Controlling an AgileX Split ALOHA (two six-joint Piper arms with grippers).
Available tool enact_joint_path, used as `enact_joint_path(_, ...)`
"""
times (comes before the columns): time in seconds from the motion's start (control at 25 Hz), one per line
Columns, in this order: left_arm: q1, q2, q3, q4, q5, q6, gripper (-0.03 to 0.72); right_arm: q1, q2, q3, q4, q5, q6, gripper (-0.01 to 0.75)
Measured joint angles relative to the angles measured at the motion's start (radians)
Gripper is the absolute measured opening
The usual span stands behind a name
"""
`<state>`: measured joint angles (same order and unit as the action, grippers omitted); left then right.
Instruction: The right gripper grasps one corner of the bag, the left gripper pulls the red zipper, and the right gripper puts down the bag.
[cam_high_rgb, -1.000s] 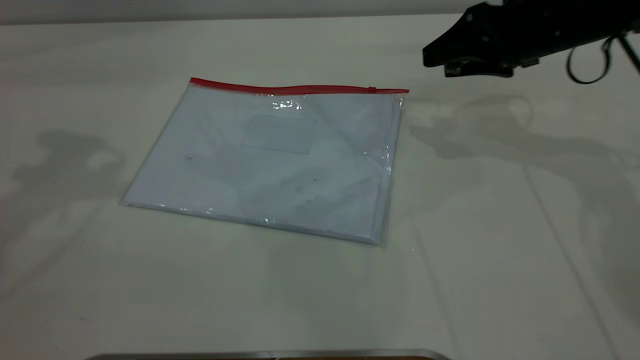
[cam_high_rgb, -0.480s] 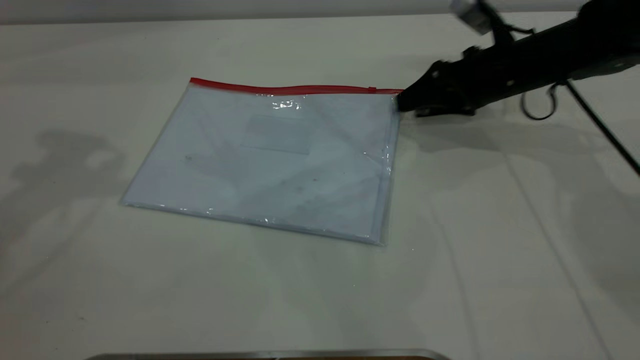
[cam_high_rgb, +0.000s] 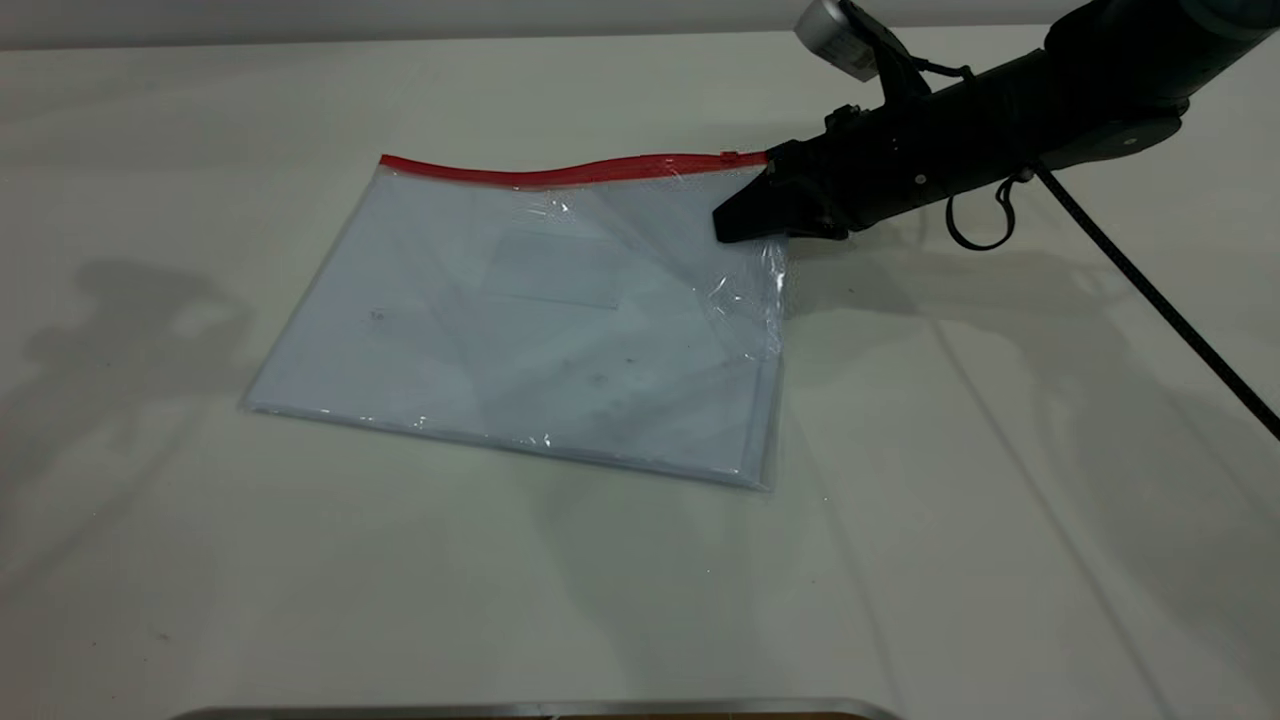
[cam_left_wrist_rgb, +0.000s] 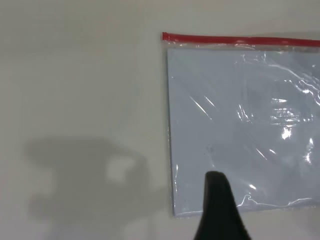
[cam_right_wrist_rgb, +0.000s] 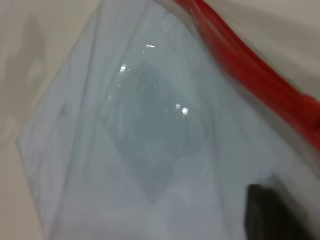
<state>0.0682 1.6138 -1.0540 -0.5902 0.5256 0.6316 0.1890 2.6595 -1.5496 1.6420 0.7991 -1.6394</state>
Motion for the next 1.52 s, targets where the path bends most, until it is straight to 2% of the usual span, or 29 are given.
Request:
enact_joint_path(0.12,-0.003,0.018,-0.002,-0.019,0.002,0.017,0.552,0.002,-0.008,0.0,-0.062,0.128,0.006,0.035)
enact_joint_path(0.2,-0.02,0.051,-0.012,-0.039,0.002,0.063,0.552,0.022,-0.025,-0.002,-0.165,0.246,0.032,0.035)
enact_joint_path(0.28,-0.051,0.105,-0.03,-0.072,0.002,0.131,0.552,0.048,-0.056,-0.003,-0.325,0.297,0.107,0.035)
enact_joint_path(0.36,-0.09,0.165,-0.061,-0.11,0.002,0.197,0.552,0.066,-0.092,-0.003,-0.502,0.309,0.191,0.035)
enact_joint_path(0.44,-0.125,0.232,-0.101,-0.147,0.002,0.26,0.552,0.067,-0.136,-0.002,-0.663,0.258,0.262,0.035)
enact_joint_path(0.52,-0.158,0.311,-0.157,-0.174,0.012,0.314,0.552,0.061,-0.177,0.0,-0.718,0.186,0.275,0.035)
enact_joint_path(0.6,-0.189,0.386,-0.22,-0.194,0.051,0.36,0.552,0.055,-0.22,0.0,-0.676,0.124,0.248,0.035)
enact_joint_path(0.88,-0.26,0.617,-0.497,-0.208,0.265,0.459,0.552,0.063,-0.259,0.0,-0.265,0.081,0.018,0.035)
enact_joint_path(1.32,-0.268,0.784,-0.882,-0.235,0.5,0.543,0.552,0.08,-0.259,0.0,-0.239,0.058,-0.039,0.035)
enact_joint_path(1.52,-0.27,0.822,-0.945,-0.255,0.55,0.583,0.552,0.08,-0.259,0.0,-0.242,0.067,-0.04,0.035)
